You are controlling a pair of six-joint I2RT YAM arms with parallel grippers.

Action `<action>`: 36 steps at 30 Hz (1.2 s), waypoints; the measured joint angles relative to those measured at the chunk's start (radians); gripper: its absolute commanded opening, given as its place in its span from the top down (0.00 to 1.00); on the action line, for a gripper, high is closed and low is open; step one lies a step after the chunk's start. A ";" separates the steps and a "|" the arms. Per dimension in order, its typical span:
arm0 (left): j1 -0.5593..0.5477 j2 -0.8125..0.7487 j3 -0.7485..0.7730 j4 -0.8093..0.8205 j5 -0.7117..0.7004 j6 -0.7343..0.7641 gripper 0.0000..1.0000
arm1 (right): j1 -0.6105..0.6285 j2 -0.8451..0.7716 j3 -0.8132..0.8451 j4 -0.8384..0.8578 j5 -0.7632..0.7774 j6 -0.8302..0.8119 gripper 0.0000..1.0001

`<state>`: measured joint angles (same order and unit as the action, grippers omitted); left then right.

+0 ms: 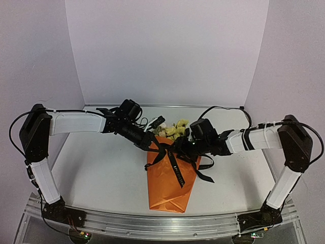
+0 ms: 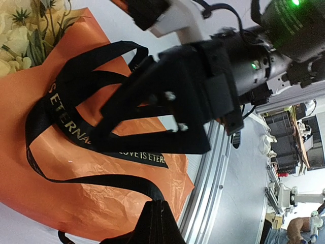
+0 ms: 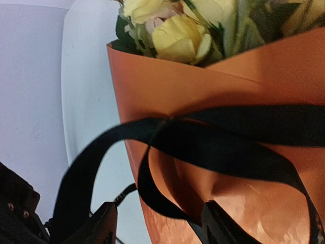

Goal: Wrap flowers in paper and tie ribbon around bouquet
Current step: Place the right side of the half-tied ribbon on the folded bouquet, then cross the ribbon over the folded bouquet.

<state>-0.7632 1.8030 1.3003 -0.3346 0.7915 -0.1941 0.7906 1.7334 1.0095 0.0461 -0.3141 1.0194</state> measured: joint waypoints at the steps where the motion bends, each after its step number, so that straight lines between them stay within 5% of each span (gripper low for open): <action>1: 0.003 0.000 -0.005 0.007 -0.003 -0.009 1.00 | 0.000 -0.018 0.005 -0.046 0.000 -0.018 0.29; 11: 0.006 0.000 -0.020 0.048 -0.008 -0.041 1.00 | 0.021 -0.088 0.072 -0.367 -0.039 -0.228 0.35; 24: 0.006 0.000 -0.020 0.047 -0.006 -0.041 1.00 | 0.052 0.036 0.117 -0.437 -0.074 -0.385 0.41; 32: 0.006 0.000 -0.020 0.046 -0.002 -0.041 1.00 | 0.064 0.067 0.139 -0.446 -0.073 -0.398 0.62; 36: 0.006 0.000 -0.020 0.046 0.001 -0.041 1.00 | 0.066 0.068 0.147 -0.448 -0.073 -0.393 0.81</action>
<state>-0.7574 1.8030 1.2804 -0.2882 0.7928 -0.2348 0.8562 1.8011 1.1563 -0.4015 -0.3874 0.6268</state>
